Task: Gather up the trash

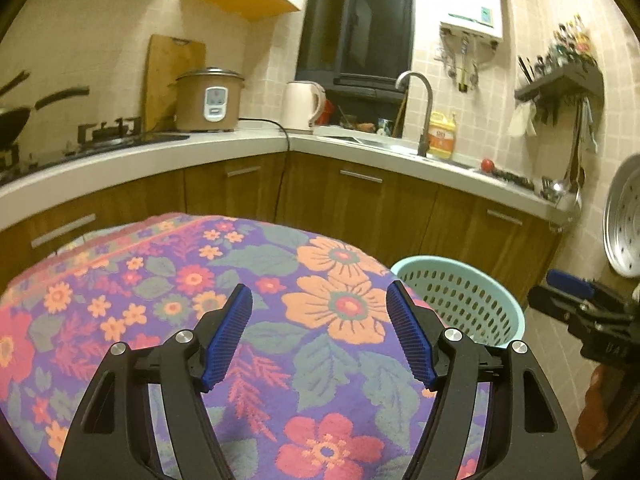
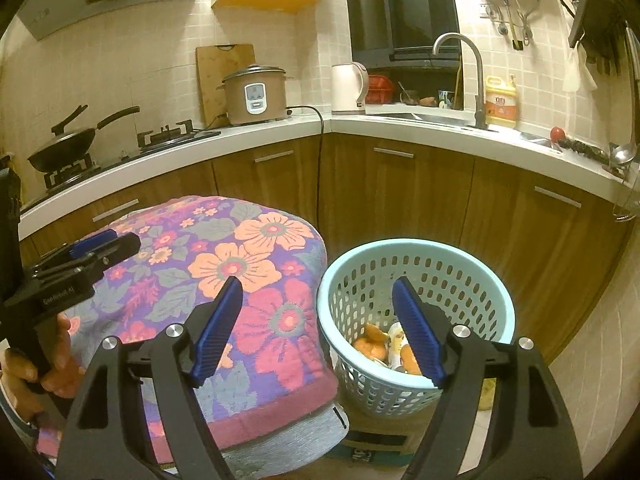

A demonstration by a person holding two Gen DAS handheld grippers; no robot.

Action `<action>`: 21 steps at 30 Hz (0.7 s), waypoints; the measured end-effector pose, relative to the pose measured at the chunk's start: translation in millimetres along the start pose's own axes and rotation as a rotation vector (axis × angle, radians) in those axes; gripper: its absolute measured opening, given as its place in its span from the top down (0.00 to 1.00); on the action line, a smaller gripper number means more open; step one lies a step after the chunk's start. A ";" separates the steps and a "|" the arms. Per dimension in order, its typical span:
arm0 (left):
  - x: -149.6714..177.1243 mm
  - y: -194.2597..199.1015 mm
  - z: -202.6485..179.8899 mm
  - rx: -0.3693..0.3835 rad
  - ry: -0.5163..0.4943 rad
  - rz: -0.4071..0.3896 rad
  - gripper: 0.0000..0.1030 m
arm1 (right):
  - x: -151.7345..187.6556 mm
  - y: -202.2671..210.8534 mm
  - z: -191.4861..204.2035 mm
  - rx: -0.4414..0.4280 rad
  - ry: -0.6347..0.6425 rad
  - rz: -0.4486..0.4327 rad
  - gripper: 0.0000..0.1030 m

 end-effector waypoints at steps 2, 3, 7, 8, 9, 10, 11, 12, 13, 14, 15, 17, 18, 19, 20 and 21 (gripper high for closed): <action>0.1 2.0 3.2 -0.007 0.016 -0.009 0.32 | 0.2 -1.5 0.7 0.000 -0.005 0.002 0.28; 0.1 2.9 3.3 -0.011 0.016 -0.012 0.32 | 0.2 -2.0 1.2 0.001 -0.007 0.001 0.28; -0.3 4.8 -1.2 -0.030 -0.008 -0.018 0.31 | 1.5 -4.0 3.7 0.014 -0.001 -0.003 0.27; 0.0 5.0 -2.7 -0.035 -0.016 -0.017 0.30 | 2.0 -4.6 4.6 0.017 0.002 -0.002 0.27; 0.4 5.0 -4.0 -0.036 -0.022 -0.015 0.29 | 2.0 -4.8 5.5 0.020 0.004 -0.003 0.27; 0.7 5.0 -5.3 -0.036 -0.027 -0.012 0.28 | 1.9 -4.6 6.5 0.024 0.007 -0.006 0.27; 0.7 5.3 -6.1 -0.037 -0.030 -0.012 0.27 | 1.3 -3.9 7.5 0.029 0.010 -0.011 0.27; 0.8 5.6 -6.3 -0.038 -0.032 -0.014 0.26 | 0.3 -4.0 7.7 0.033 0.011 -0.015 0.27; 0.9 5.7 -6.6 -0.042 -0.034 -0.014 0.26 | -0.5 -3.1 8.2 0.038 0.011 -0.023 0.27; 0.8 5.6 -6.8 -0.045 -0.034 -0.014 0.25 | -1.2 -2.4 8.6 0.040 0.012 -0.028 0.27; 0.8 5.7 -7.1 -0.043 -0.035 -0.015 0.24 | -1.7 -1.6 9.5 0.042 0.013 -0.030 0.26; 0.8 5.8 -7.0 -0.045 -0.036 -0.016 0.22 | -2.2 0.2 10.1 0.050 0.016 -0.039 0.25; 0.9 5.7 -7.0 -0.043 -0.036 -0.015 0.22 | -2.4 0.8 10.4 0.052 0.019 -0.041 0.24; 1.0 5.6 -7.0 -0.042 -0.037 -0.014 0.21 | -2.7 1.3 10.9 0.053 0.021 -0.042 0.24; 1.0 5.7 -7.3 -0.044 -0.036 -0.014 0.21 | -3.1 2.0 11.1 0.053 0.022 -0.044 0.23; 1.1 5.9 -7.5 -0.045 -0.036 -0.014 0.21 | -3.5 2.8 11.1 0.054 0.022 -0.047 0.23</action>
Point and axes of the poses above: each gripper's, at about its wrist camera, not at the fingertips, and y roughly against the way its jaws point, z to its left, x to its underside, the point moved 5 cm from there along -y, roughly the way its jaws point, and after that the axes turned 5 degrees about -y, right-handed, at the moved point
